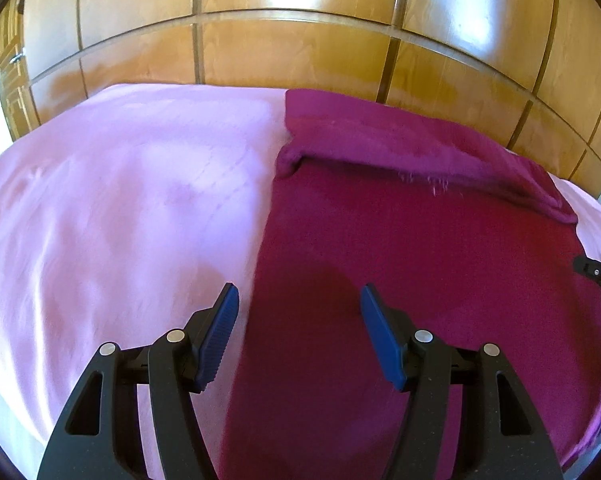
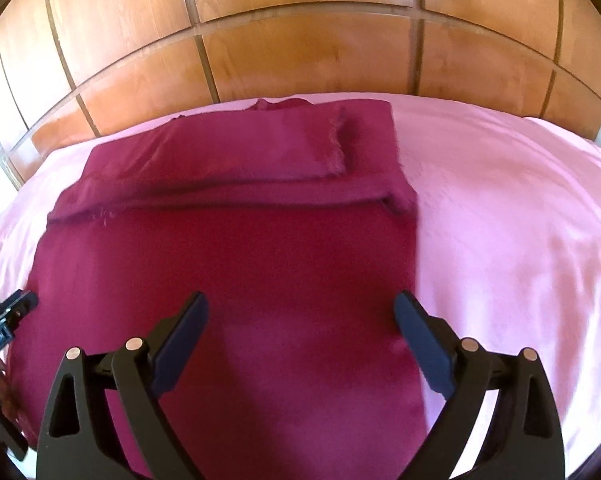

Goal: Fold small clothes

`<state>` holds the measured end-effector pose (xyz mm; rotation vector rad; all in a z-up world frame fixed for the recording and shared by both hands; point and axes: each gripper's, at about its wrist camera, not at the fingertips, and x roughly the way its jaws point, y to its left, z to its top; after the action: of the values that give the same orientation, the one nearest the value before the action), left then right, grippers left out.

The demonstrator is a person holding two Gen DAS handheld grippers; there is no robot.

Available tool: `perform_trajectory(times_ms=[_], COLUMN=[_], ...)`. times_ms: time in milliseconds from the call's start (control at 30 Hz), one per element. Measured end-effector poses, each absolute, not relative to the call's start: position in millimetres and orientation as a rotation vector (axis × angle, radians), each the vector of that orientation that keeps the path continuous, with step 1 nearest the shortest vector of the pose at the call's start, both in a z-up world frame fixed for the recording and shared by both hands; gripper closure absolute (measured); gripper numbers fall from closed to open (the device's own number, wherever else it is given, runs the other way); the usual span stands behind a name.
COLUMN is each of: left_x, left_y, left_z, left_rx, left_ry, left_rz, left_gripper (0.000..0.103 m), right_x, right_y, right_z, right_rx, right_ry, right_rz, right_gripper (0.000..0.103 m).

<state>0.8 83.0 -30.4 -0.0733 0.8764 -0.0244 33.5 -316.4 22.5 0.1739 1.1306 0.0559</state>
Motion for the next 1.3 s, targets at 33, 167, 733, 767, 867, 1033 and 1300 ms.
perform_trajectory(times_ms=[33, 167, 733, 767, 867, 1033, 1300], left_x=[-6, -24, -83, -85, -93, -104, -125], left_y=[87, 95, 110, 111, 111, 112, 104], left_z=[-31, -34, -34, -34, -34, -36, -39], left_rx=[-0.075, -0.068, -0.044, -0.04, -0.012, 0.014, 0.034], left_ry=[0.881, 0.891, 0.928, 0.93, 0.942, 0.972, 1.071], left_rz=[-0.022, -0.018, -0.008, -0.008, -0.015, -0.024, -0.21], left_gripper=[0.041, 0.041, 0.037, 0.037, 0.037, 0.037, 0.094], right_x=[27, 4, -90, -94, -103, -110, -112], right_y=[-320, -333, -343, -343, -341, -339, -339], right_z=[24, 25, 37, 38, 40, 41, 41], right_rx=[0.178, 0.192, 0.214, 0.213, 0.193, 0.157, 0.127], right_ry=[1.138, 1.166, 1.272, 1.279, 1.293, 1.312, 1.346], right_rz=[0.054, 0.048, 0.156, 0.163, 0.18, 0.203, 0.243], right_gripper=[0.009, 0.009, 0.011, 0.013, 0.023, 0.045, 0.078])
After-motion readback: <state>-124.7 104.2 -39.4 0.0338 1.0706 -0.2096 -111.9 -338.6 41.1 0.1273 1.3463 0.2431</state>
